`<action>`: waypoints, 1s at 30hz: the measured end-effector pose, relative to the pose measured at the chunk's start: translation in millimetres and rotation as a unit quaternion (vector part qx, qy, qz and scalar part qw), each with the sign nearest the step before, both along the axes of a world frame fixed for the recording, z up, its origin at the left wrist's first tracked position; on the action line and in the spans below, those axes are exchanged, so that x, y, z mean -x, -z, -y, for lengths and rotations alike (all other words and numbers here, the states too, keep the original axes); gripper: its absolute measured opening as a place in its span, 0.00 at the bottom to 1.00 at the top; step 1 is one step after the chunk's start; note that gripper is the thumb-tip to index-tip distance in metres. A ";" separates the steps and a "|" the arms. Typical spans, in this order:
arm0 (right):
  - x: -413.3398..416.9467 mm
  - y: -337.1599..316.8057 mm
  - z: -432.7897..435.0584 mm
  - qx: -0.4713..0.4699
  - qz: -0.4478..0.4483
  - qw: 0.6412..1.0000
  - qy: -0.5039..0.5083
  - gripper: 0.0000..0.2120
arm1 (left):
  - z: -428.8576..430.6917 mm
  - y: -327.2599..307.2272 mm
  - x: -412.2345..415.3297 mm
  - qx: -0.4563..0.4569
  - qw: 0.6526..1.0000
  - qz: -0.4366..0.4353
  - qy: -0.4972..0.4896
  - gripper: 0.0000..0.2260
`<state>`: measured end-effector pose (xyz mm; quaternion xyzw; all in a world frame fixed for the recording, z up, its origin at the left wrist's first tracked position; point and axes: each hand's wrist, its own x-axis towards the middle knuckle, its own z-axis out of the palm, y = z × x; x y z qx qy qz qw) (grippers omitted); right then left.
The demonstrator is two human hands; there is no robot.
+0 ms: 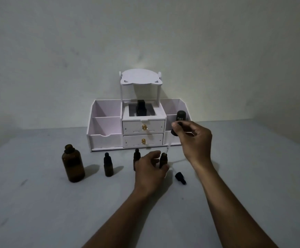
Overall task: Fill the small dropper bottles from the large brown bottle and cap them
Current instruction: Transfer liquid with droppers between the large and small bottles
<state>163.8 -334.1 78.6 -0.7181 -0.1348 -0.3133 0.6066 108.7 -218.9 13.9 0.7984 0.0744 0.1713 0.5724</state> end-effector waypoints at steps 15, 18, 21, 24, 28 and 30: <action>-0.3 7.6 -4.6 0.031 0.009 0.999 0.026 0.05 | -1.0 3.8 -2.4 -0.025 1.000 0.008 0.013 0.17; 0.3 8.1 -4.6 0.033 0.010 0.999 0.031 0.05 | -0.5 4.8 -2.2 -0.033 0.999 0.012 0.013 0.16; 1.8 8.6 -4.5 0.036 0.011 0.999 0.029 0.05 | -0.9 6.3 -2.8 -0.037 0.999 0.018 0.013 0.16; 4.4 8.0 -4.6 0.038 0.012 0.999 0.029 0.08 | -2.2 7.1 -2.3 -0.041 0.999 0.022 0.016 0.16; 7.0 1.9 -2.6 0.010 0.023 0.999 0.031 0.09 | -2.5 5.3 -1.2 -0.032 0.999 0.009 0.026 0.21; 10.7 -4.0 -0.4 -0.015 0.037 0.999 0.037 0.09 | -3.6 4.4 1.2 -0.031 0.999 0.020 0.030 0.26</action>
